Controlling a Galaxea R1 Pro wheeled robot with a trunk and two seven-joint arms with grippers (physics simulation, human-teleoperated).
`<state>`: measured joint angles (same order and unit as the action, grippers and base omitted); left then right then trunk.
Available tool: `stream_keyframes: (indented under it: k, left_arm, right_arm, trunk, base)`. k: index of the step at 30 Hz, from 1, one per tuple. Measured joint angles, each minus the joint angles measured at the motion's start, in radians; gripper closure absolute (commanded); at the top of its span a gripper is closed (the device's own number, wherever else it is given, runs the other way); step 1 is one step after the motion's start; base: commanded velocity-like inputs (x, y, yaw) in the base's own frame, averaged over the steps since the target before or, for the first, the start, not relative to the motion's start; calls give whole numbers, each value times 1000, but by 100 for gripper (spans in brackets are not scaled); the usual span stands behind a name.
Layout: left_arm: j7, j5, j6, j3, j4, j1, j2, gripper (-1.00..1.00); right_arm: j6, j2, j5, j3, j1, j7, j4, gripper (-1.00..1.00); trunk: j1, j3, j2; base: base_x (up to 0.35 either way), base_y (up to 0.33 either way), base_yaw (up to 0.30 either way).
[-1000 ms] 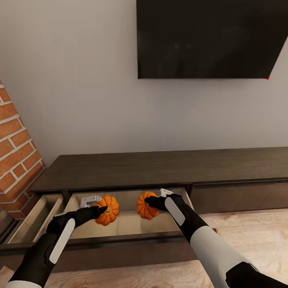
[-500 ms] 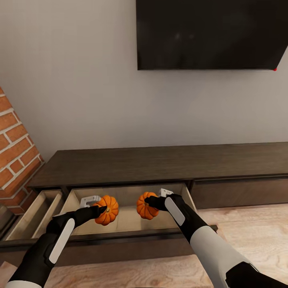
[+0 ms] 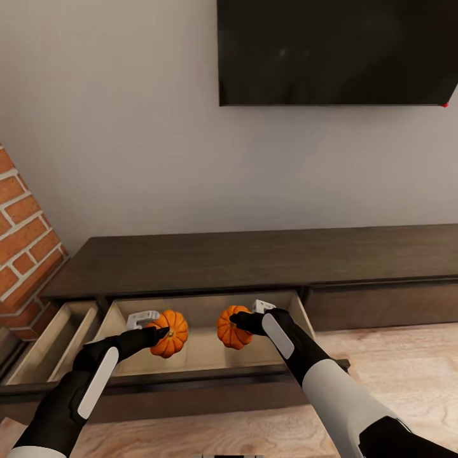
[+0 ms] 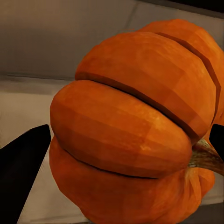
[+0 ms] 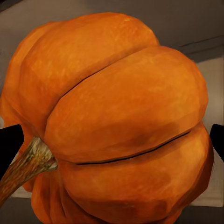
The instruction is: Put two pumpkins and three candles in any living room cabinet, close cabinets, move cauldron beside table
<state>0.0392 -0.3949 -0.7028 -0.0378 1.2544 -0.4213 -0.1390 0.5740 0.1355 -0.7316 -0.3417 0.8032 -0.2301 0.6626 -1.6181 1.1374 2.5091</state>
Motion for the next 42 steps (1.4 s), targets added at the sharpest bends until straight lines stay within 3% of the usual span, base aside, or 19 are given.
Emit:
stream_keyframes:
  k: [8, 16, 23, 30, 31, 41, 42]
  left_arm:
    - [0, -1, 0, 2, 1, 0, 0, 100]
    - [-1, 0, -2, 2, 0, 0, 0, 100]
    - [-61, 4, -1, 1, 2, 0, 1, 100]
    - [-73, 5, -1, 1, 1, 0, 1, 100]
    - [-74, 4, -1, 1, 2, -1, 1, 100]
    - [-73, 5, -2, 1, 3, 0, 0, 100]
    - [-73, 4, -1, 1, 3, 0, 0, -100]
  right_arm:
    - [0, 0, 0, 0, 0, 0, 0, 100]
    - [0, 0, 1, 0, 0, -3, 0, 100]
    - [1, 0, 8, 0, 0, -12, 0, 100]
    - [0, 0, 8, 0, 0, -15, 0, 100]
    - [0, 0, 8, 0, 0, -15, 0, -100]
    - [0, 0, 7, 0, 0, -15, 0, -100]
    - [0, 0, 7, 0, 0, -15, 0, -100]
  trunk:
    - [0, 0, 0]
    - [-3, 23, 1]
    - [-4, 27, 1]
    - [-4, 31, 2]
    - [-4, 31, 2]
    - [-4, 31, 2]
    - [-4, 31, 2]
  base:
    - [26, 9, 0]
    - [1, 0, 0]
    - [0, 0, 0]
    - [0, 0, 0]
    - [0, 0, 0]
    - [0, 0, 0]
    - [0, 0, 0]
